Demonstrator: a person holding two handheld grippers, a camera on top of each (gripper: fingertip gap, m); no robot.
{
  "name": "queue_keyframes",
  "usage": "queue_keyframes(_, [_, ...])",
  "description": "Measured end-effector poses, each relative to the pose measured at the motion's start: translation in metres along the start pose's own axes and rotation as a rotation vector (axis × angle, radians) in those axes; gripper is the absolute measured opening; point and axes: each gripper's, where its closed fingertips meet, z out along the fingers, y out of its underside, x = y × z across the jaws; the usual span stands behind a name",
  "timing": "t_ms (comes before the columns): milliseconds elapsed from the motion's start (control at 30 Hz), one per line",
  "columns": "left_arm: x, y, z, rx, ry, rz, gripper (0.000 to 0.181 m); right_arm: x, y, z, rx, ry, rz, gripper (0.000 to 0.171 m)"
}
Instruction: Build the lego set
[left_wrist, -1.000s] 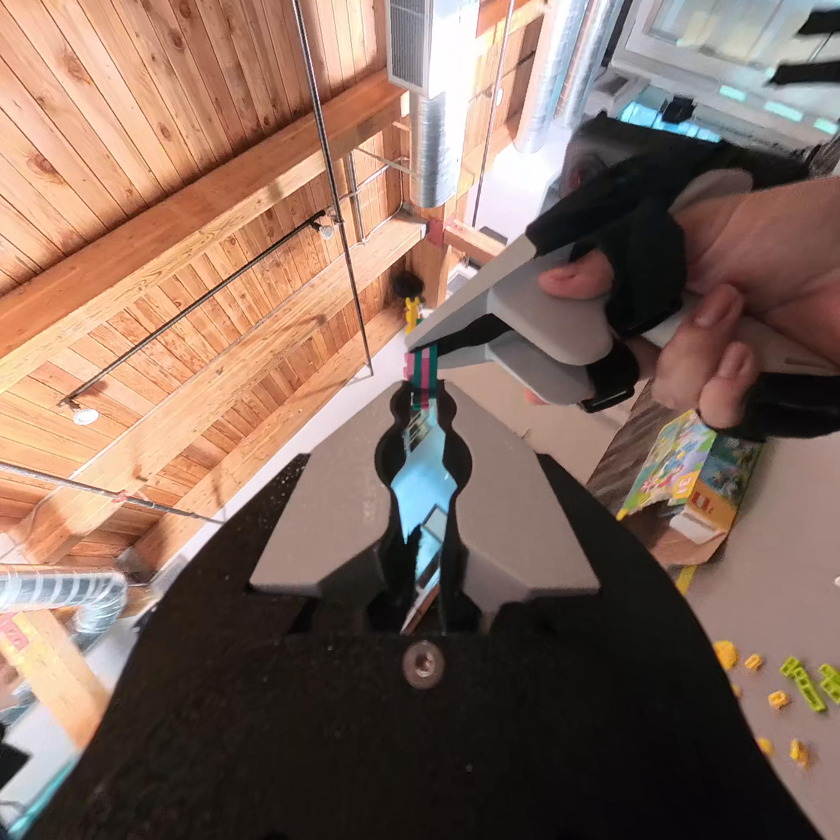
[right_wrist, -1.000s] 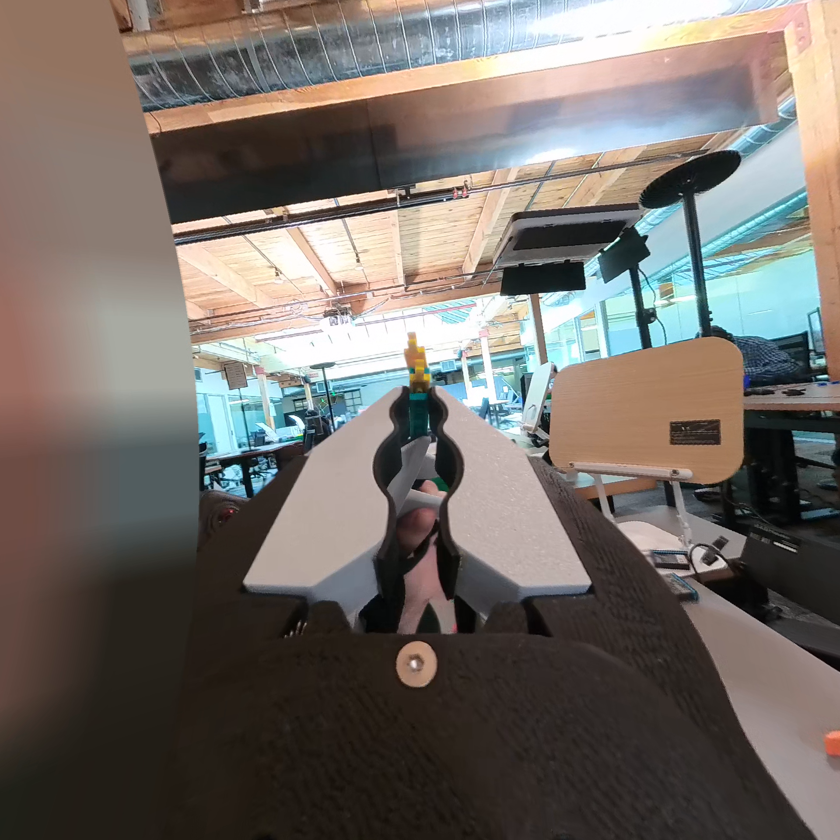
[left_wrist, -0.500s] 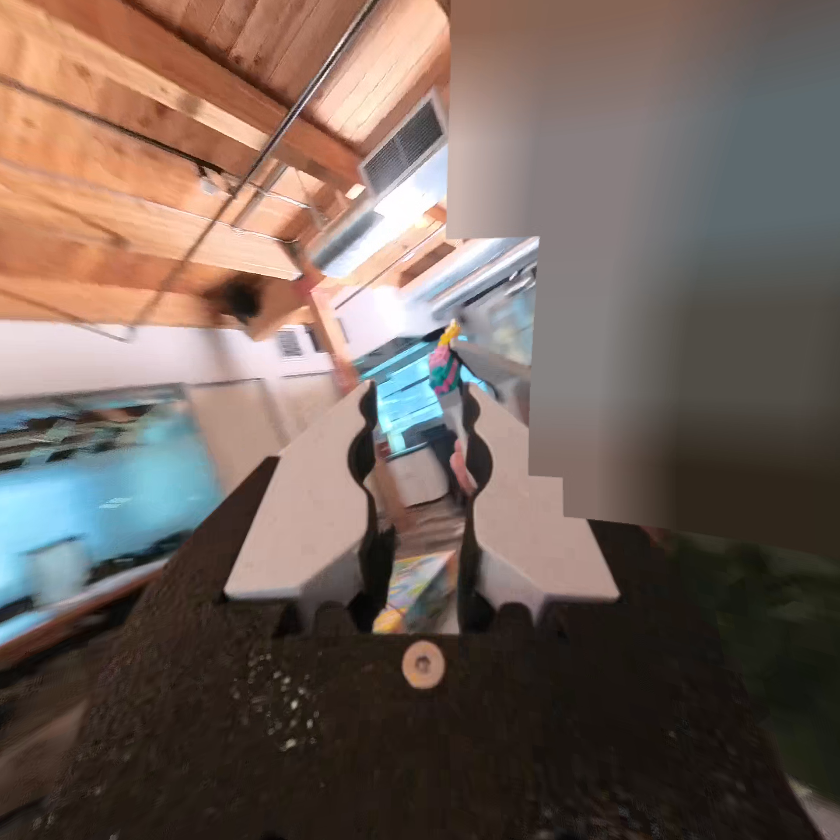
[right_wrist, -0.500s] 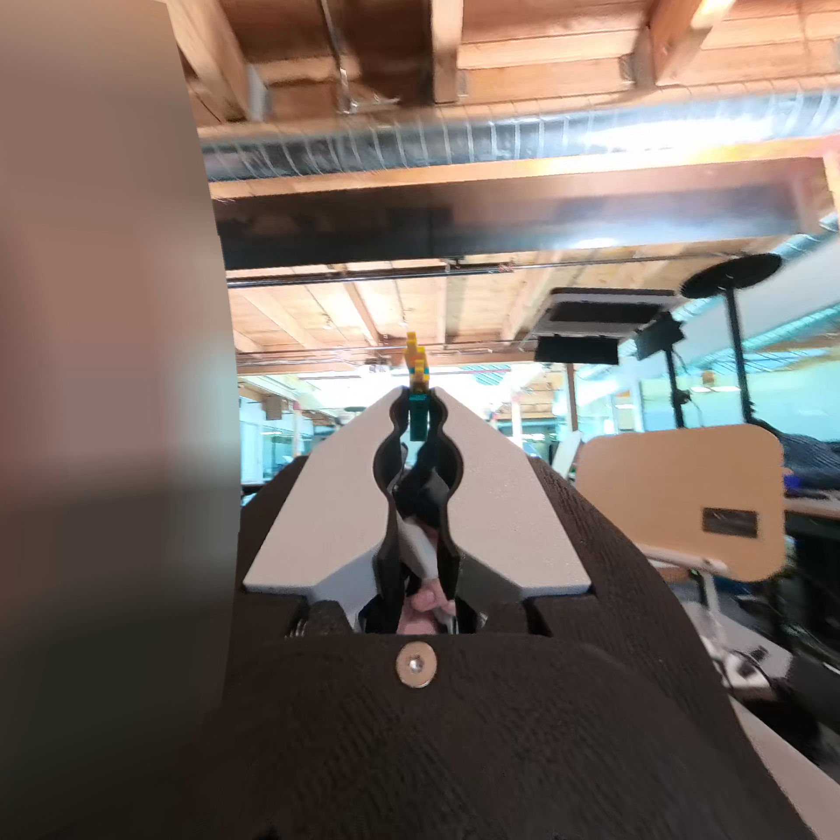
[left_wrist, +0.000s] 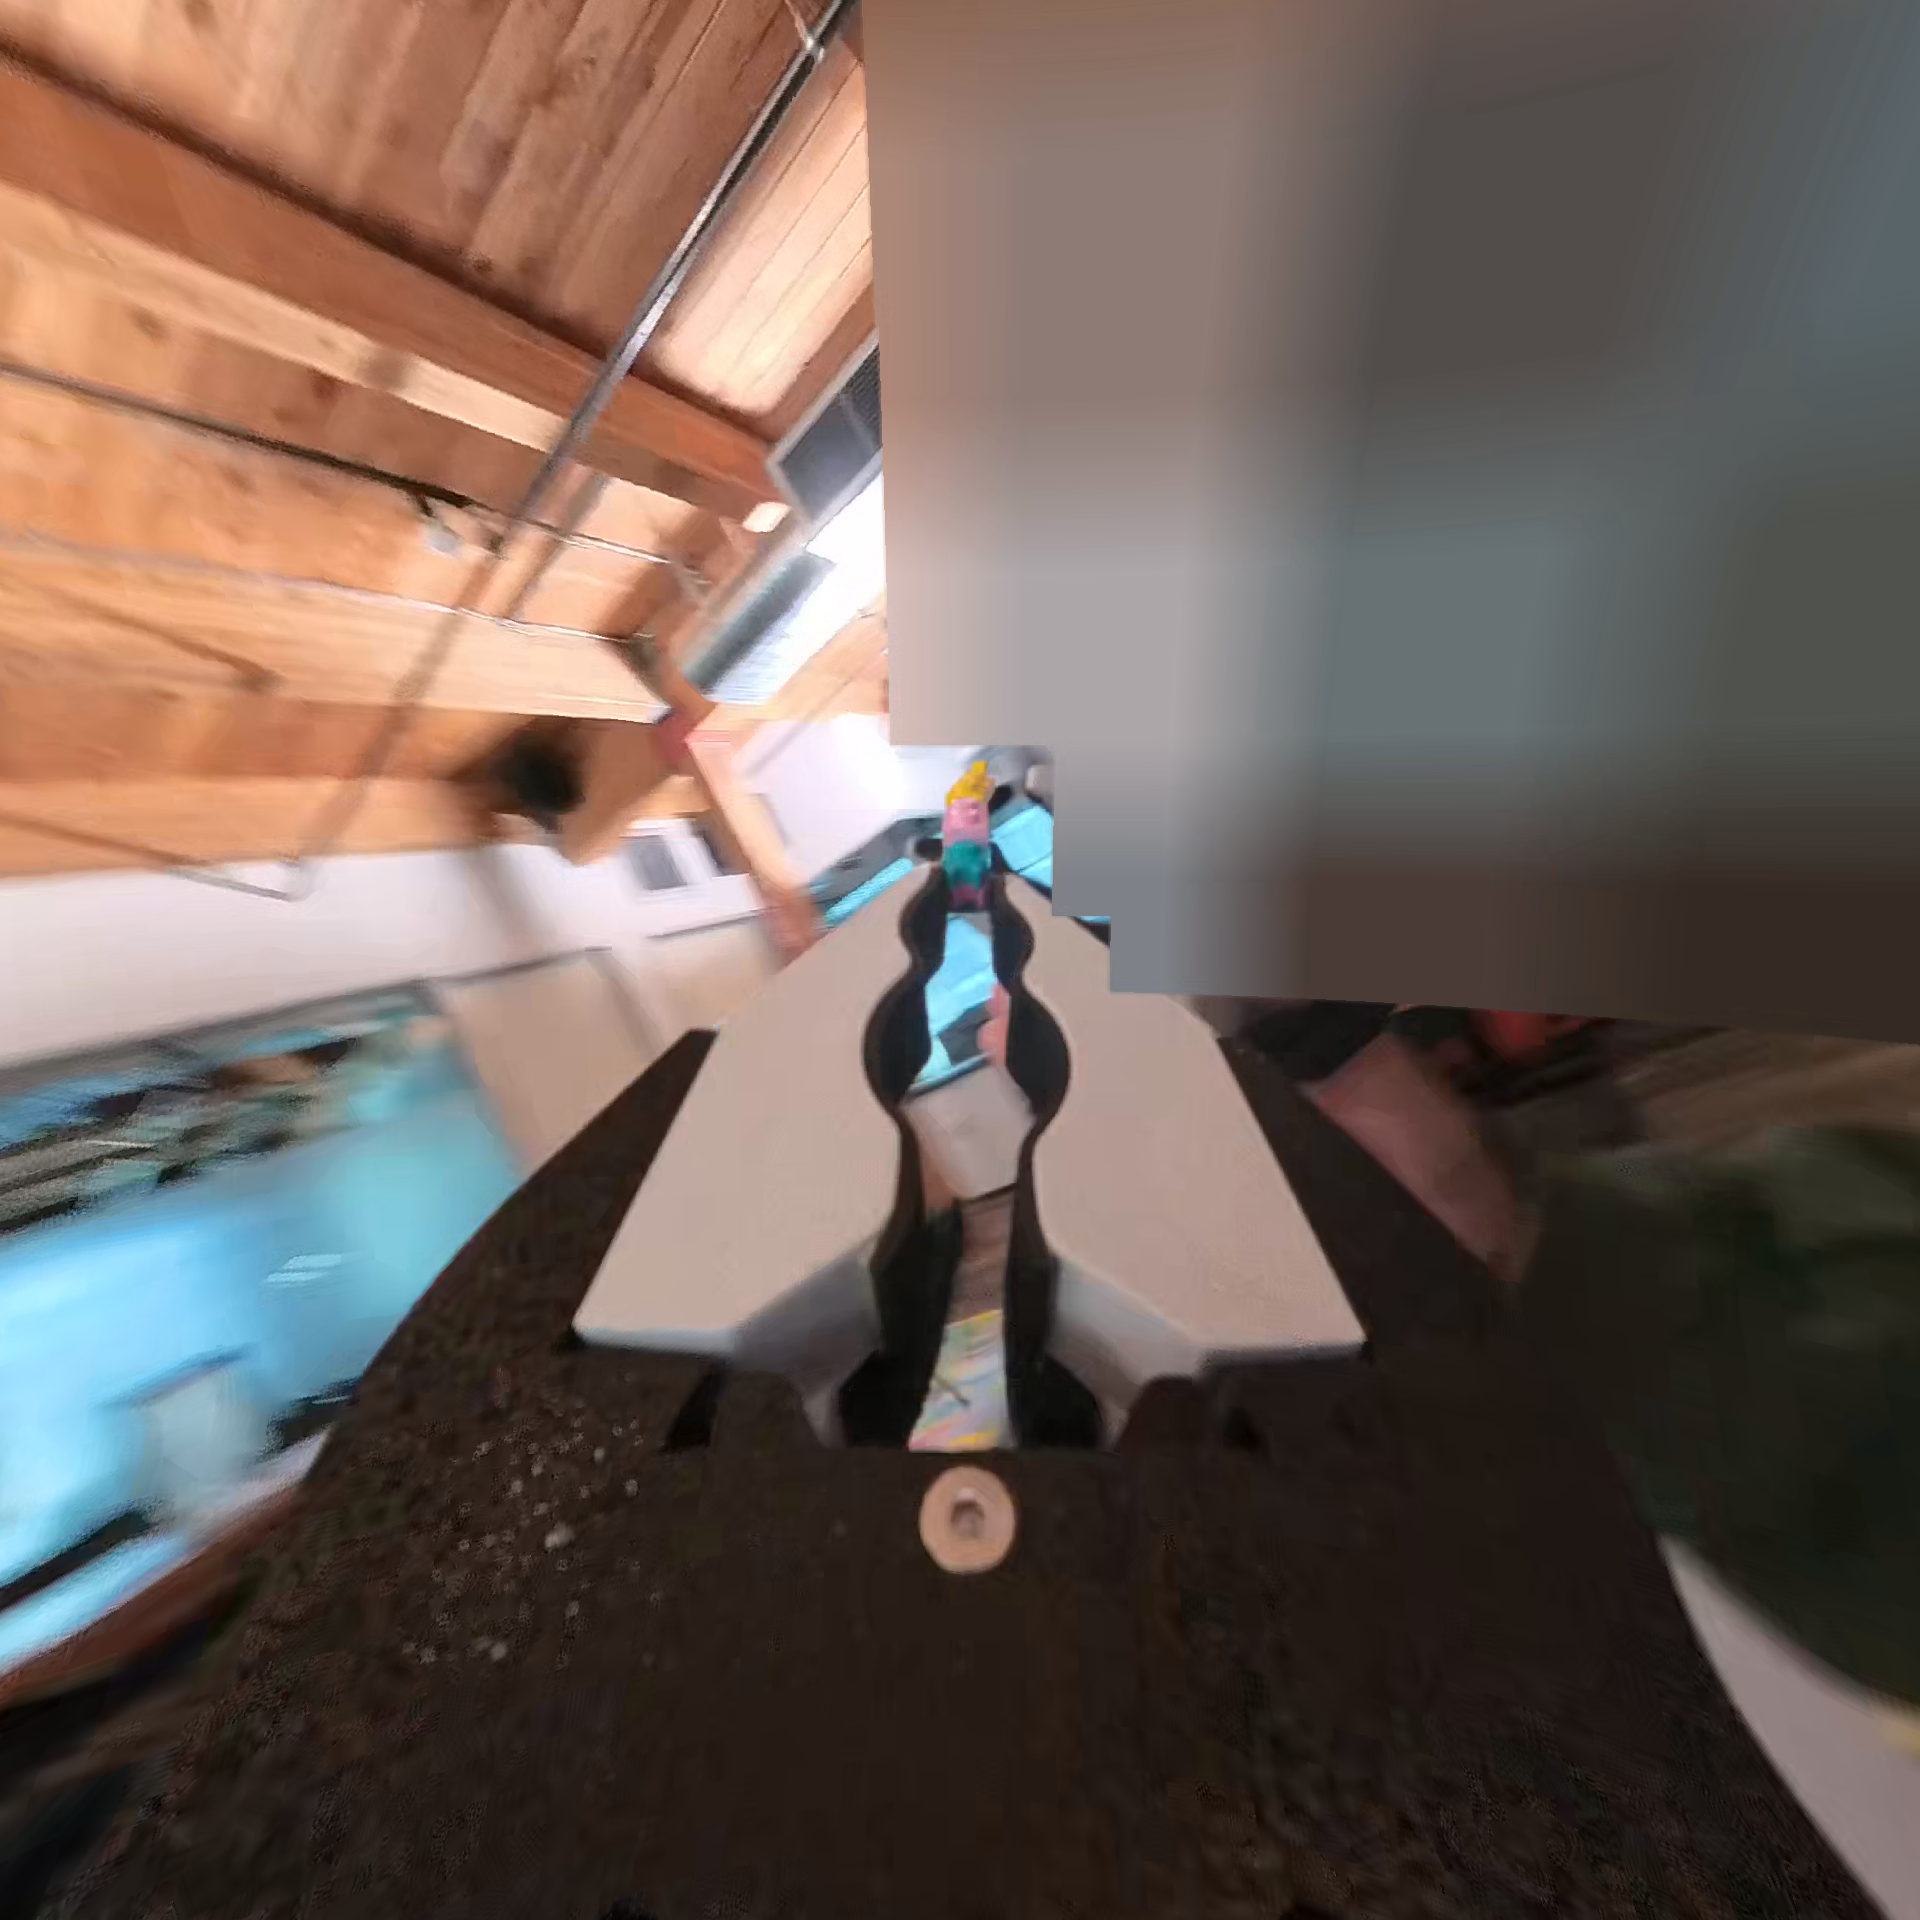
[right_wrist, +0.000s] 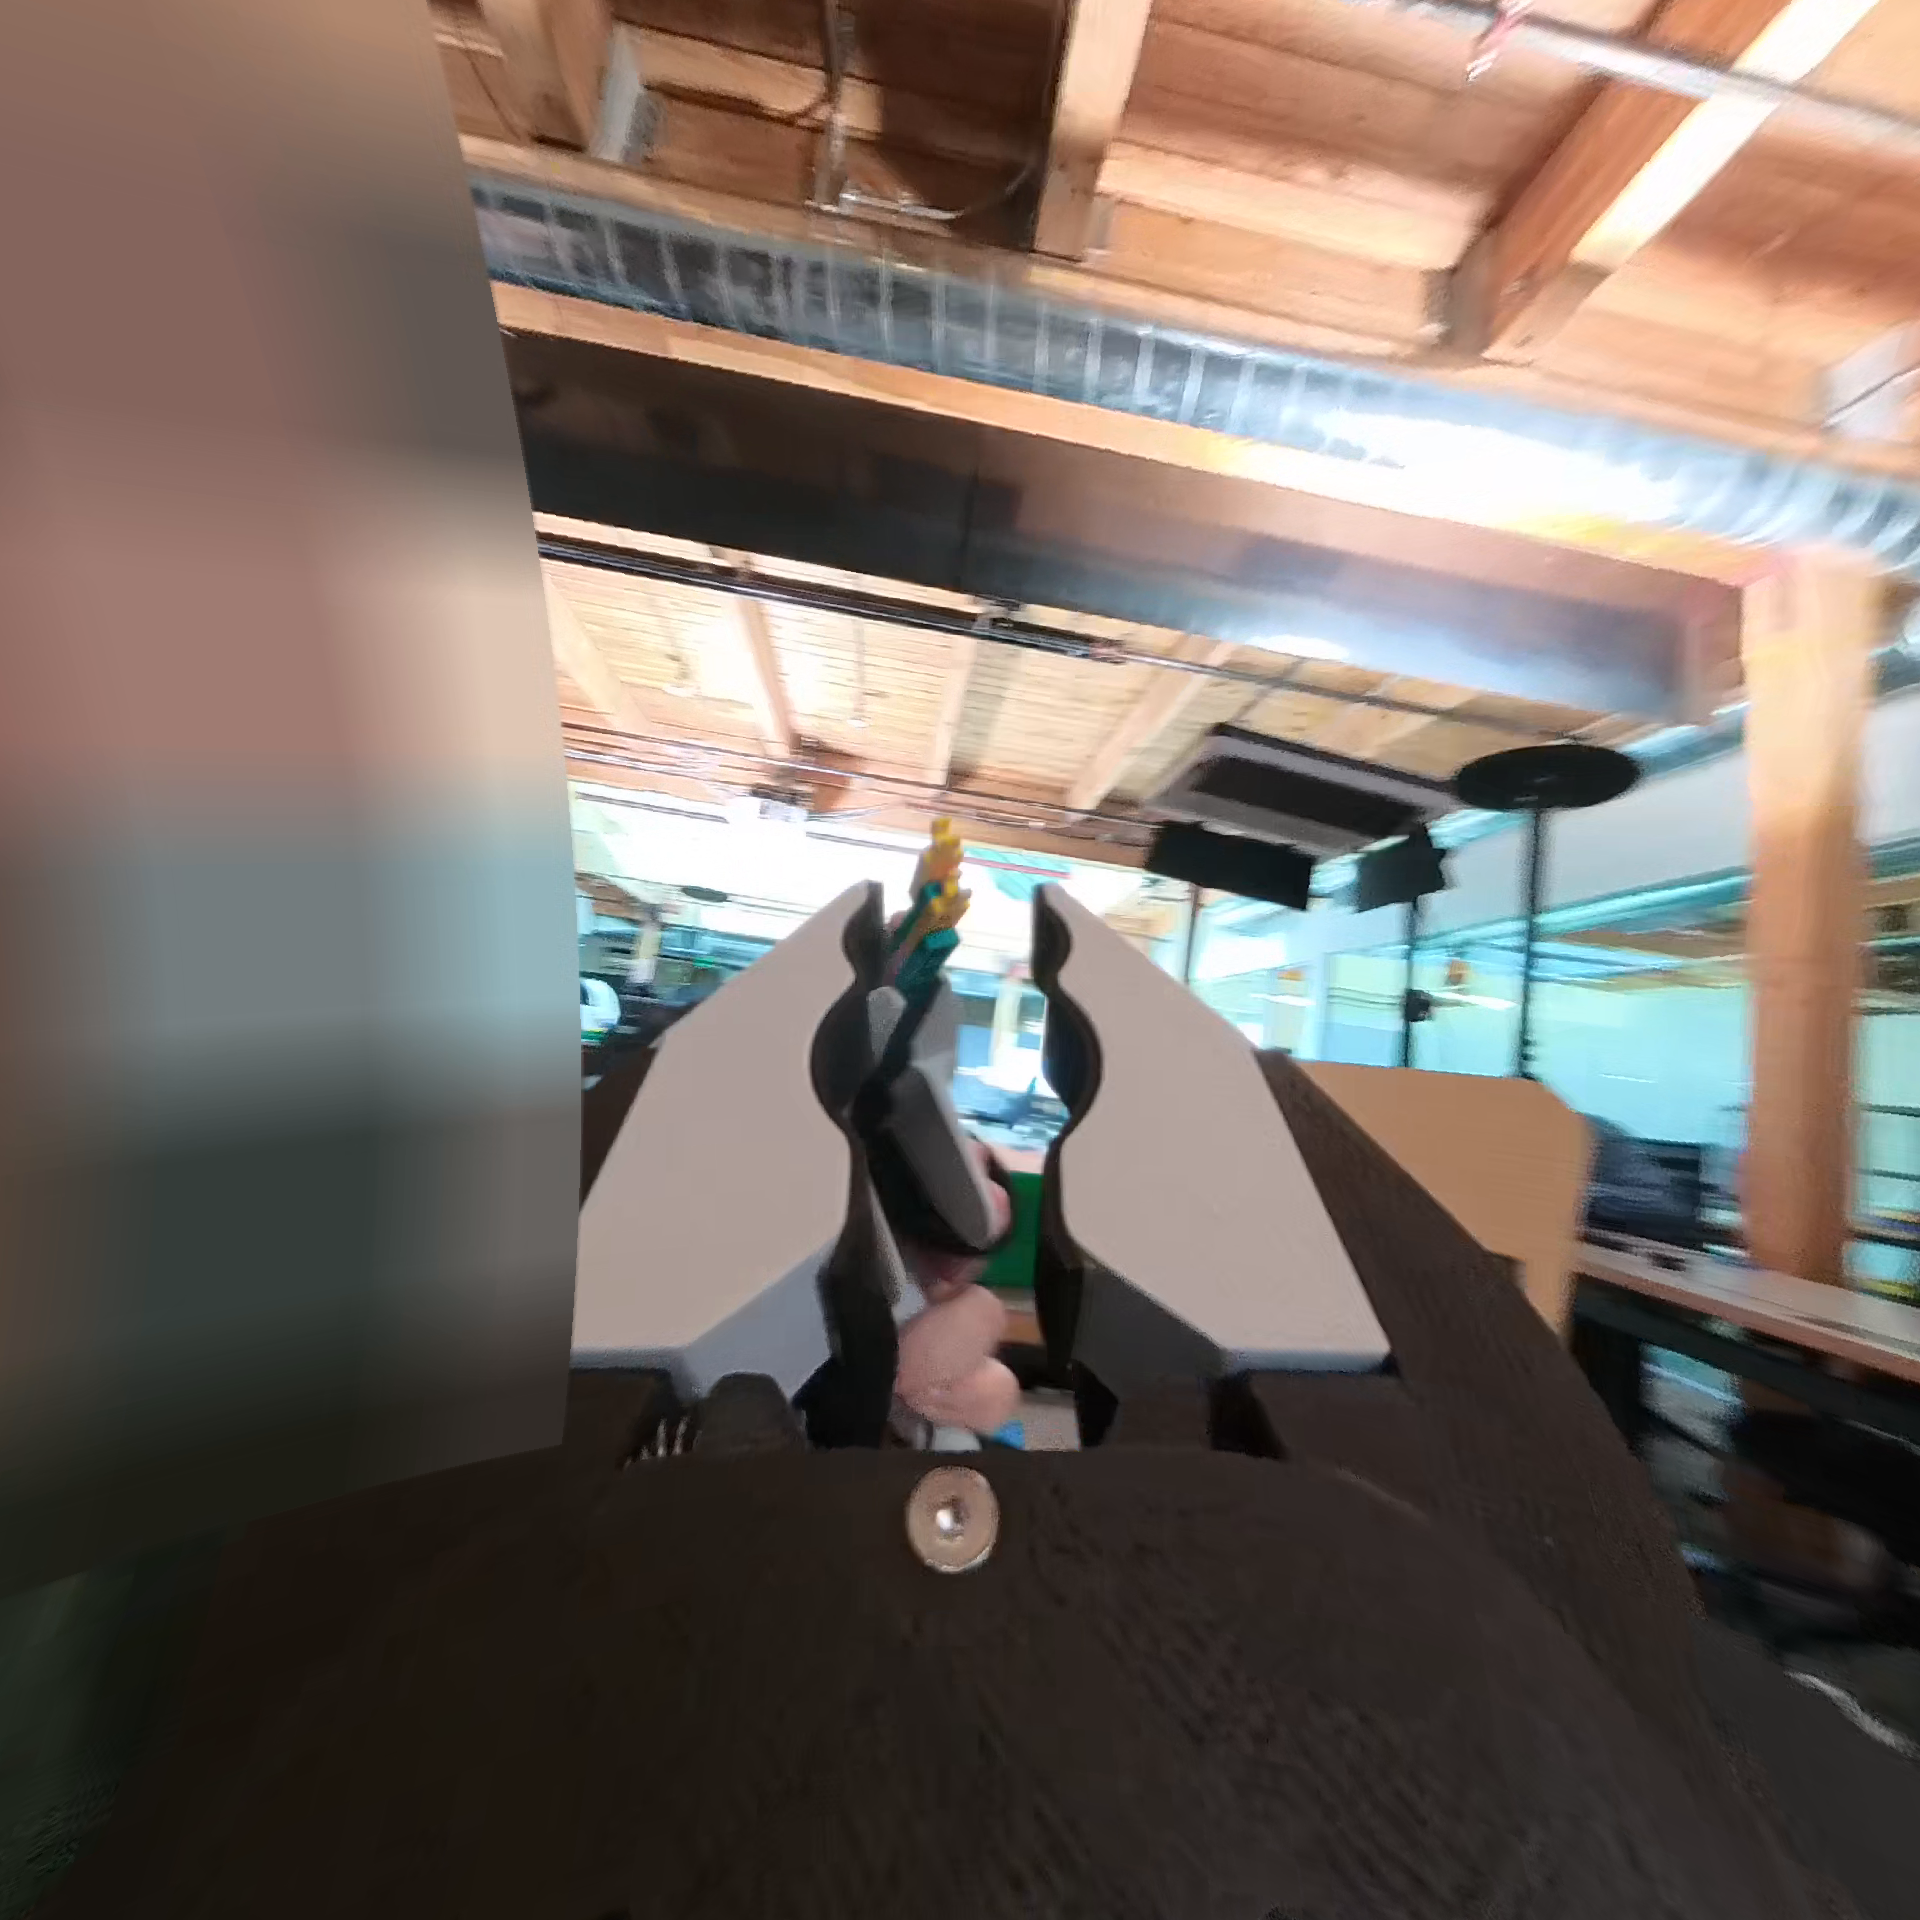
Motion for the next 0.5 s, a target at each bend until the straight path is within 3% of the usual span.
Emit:
queue_keyframes(33, [-0.004, 0.002, -0.002, -0.044, -0.048, 0.141, 0.005, 0.006, -0.002, -0.003, -0.023, 0.048, -0.048, 0.032])
queue_keyframes(133, [-0.007, 0.013, -0.006, -0.202, -0.120, 0.568, 0.005, 0.010, 0.000, -0.008, -0.173, 0.142, -0.274, 0.036])
queue_keyframes(300, [-0.011, 0.034, -0.010, -0.363, -0.171, 1.036, 0.005, 0.018, 0.019, -0.016, -0.534, 0.304, -0.602, 0.033])
queue_keyframes(367, [-0.018, 0.033, -0.013, -0.380, -0.268, 1.254, 0.005, 0.026, 0.018, -0.019, -0.549, 0.394, -0.426, 0.031])
queue_keyframes(500, [-0.020, 0.039, -0.015, -0.414, -0.351, 1.522, 0.005, 0.009, 0.030, -0.008, -0.421, 0.205, 0.191, 0.025])
